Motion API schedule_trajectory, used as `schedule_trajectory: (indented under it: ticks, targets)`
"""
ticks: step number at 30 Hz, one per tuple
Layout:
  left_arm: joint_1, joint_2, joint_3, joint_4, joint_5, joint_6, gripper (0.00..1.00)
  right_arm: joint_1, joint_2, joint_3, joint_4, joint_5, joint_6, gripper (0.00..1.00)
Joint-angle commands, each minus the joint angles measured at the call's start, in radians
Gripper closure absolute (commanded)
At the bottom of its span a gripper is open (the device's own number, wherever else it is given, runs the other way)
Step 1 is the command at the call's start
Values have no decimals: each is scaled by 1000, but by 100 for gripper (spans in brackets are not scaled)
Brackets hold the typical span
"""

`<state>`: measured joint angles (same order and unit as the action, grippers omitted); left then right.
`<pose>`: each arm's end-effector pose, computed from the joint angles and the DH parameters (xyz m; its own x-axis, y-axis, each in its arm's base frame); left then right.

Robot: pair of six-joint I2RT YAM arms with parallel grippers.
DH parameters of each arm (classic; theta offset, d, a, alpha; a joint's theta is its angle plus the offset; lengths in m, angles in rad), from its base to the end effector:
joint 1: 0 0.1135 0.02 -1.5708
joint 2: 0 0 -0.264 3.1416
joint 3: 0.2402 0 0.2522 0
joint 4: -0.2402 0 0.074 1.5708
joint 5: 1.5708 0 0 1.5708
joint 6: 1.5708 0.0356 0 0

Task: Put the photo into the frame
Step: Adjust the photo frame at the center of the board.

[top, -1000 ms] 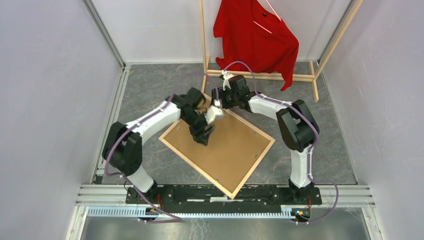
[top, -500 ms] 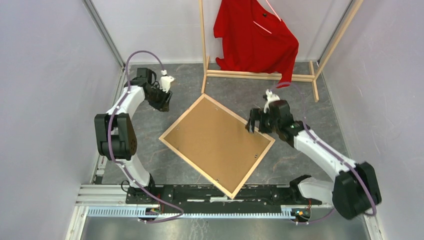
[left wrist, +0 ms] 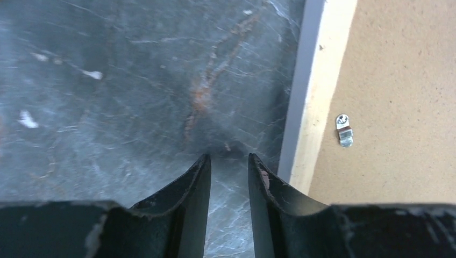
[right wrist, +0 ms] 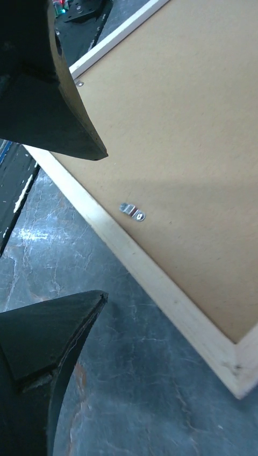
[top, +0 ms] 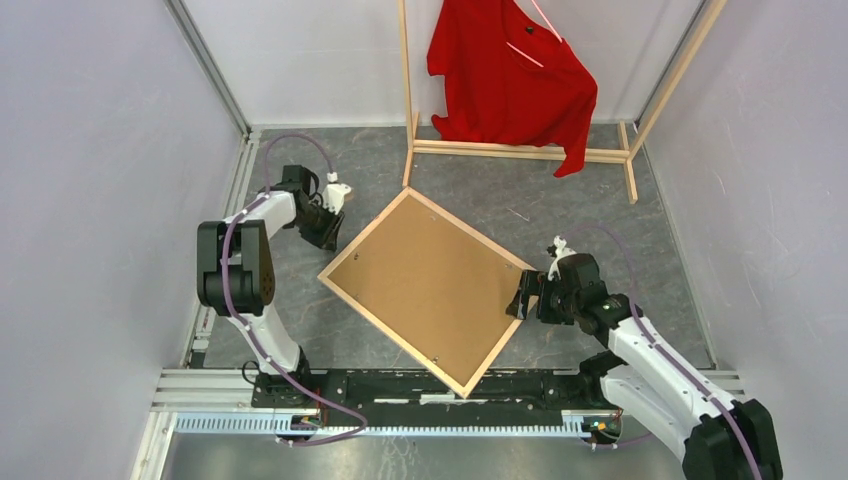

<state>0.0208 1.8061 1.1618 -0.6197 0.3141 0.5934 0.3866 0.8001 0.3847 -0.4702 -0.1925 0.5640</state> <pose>0.3462 -0.0038 0.1682 -0.7490 0.5164 -0.4151 0.5939 0.8010 -0.0753 0.1395 0.0641 0.1746 -0.8639 0.2149 -0.4556 -0.0241 0.8858 0.4635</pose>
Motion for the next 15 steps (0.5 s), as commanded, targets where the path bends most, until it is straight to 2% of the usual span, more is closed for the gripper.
schedule_trajectory:
  ticks: [1, 7, 15]
  targets:
    - [-9, -19, -51, 11, 47, 52, 62, -20, 35, -21, 69, -59, 24, 2]
    - [-54, -64, -104, -53, 69, 125, 65, -77, 169, 15, 169, -52, -35, 2]
    - [-86, -139, -172, -221, 101, 302, 71, -108, 365, 170, 230, -14, -103, 2]
